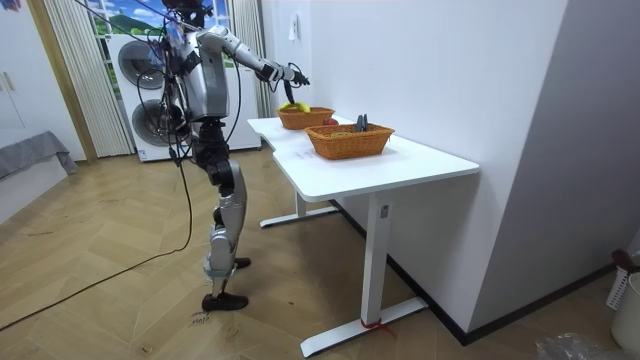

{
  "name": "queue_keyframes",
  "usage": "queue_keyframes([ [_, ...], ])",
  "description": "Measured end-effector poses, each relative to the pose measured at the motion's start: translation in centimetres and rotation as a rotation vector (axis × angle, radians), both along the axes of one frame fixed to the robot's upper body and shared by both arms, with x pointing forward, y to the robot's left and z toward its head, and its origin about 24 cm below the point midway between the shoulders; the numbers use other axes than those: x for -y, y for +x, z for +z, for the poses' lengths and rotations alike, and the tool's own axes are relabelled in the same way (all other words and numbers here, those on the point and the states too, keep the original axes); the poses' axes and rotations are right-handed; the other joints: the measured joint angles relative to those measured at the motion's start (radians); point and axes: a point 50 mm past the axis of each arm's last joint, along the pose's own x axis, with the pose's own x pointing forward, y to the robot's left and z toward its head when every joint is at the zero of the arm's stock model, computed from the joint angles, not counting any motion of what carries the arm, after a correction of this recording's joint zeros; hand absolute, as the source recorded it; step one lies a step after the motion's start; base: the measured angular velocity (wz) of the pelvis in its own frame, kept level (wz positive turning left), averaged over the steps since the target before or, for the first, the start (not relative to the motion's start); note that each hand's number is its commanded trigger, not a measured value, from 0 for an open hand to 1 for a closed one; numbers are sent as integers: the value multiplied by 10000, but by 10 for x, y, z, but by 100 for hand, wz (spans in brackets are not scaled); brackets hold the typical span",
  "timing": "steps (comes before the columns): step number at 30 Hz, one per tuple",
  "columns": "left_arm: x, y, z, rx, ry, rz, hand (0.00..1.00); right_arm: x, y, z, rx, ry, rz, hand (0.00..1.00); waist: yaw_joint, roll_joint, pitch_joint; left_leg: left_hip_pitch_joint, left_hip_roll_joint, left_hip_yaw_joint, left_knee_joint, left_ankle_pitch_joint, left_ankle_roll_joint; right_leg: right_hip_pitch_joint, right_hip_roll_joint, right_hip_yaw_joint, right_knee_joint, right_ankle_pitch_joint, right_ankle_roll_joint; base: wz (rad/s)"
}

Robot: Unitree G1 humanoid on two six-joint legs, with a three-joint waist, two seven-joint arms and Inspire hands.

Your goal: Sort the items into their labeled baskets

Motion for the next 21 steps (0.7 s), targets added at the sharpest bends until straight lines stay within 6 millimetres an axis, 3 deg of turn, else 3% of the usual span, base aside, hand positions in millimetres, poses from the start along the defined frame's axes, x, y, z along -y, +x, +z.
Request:
queue_keyframes([
  [13,-2,-5,-2,-282,61,124,0,-1,-1,-7,-493,-204,72,0,4,-71,-63,21,-9,-10,8,1,0,42,3,-26,-12,0,0,0],
  [18,-6,-6,-1,-358,241,105,0,-4,-1,-26,-1518,-534,326,0,62,-208,-146,49,-23,-28,-1,1,-1,135,22,-32,-177,0,0,1],
  [21,-6,-3,0,-307,332,-53,0,2,2,-38,-2206,-867,115,0,163,-290,-147,32,-17,-17,2,1,-3,44,23,-20,-172,0,0,-1],
])
